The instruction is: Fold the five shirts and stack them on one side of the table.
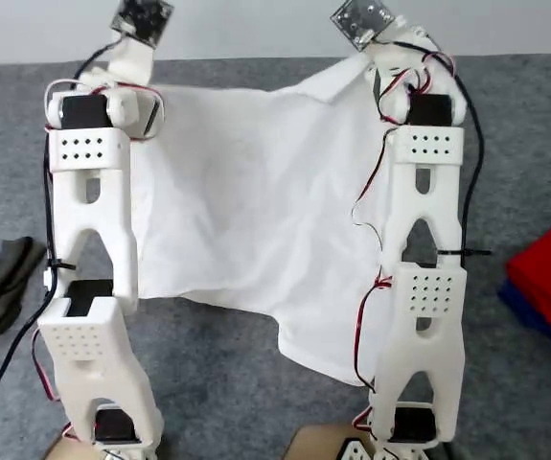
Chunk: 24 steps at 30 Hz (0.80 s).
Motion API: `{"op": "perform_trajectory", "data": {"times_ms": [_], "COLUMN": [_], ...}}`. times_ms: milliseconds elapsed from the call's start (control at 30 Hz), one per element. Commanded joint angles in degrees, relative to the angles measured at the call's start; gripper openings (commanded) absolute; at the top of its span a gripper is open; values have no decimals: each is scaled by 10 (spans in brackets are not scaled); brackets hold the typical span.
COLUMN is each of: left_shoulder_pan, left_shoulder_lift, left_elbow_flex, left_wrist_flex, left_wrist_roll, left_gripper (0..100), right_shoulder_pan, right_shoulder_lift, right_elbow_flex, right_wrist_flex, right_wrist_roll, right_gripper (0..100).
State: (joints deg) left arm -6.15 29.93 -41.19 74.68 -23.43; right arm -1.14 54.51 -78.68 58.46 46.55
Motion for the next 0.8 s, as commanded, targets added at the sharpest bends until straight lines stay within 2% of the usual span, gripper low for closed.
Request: {"op": "perform_trajectory", "data": {"times_ms": [0,367,500,600,767], "left_shoulder_pan": [-1,-4,0,-6,-25], "left_shoulder_lift": [-22,-27,-27,-28,-28], "left_elbow_flex": [-23,-29,-29,-25,-23], "left_wrist_flex": [69,207,256,259,260], "left_wrist_roll": [-47,-114,-156,-164,-166], "left_gripper": [6,6,6,5,5], "right_shoulder_pan": [-10,-11,-4,-9,-10], "right_shoulder_lift": [-52,-58,-95,-141,-271], "right_elbow_flex": [-70,-178,-166,-116,75], "right_wrist_flex": [141,447,445,446,447], "right_wrist_roll": [4,3,-16,-17,-18], "right_gripper": [11,11,11,11,11]}}
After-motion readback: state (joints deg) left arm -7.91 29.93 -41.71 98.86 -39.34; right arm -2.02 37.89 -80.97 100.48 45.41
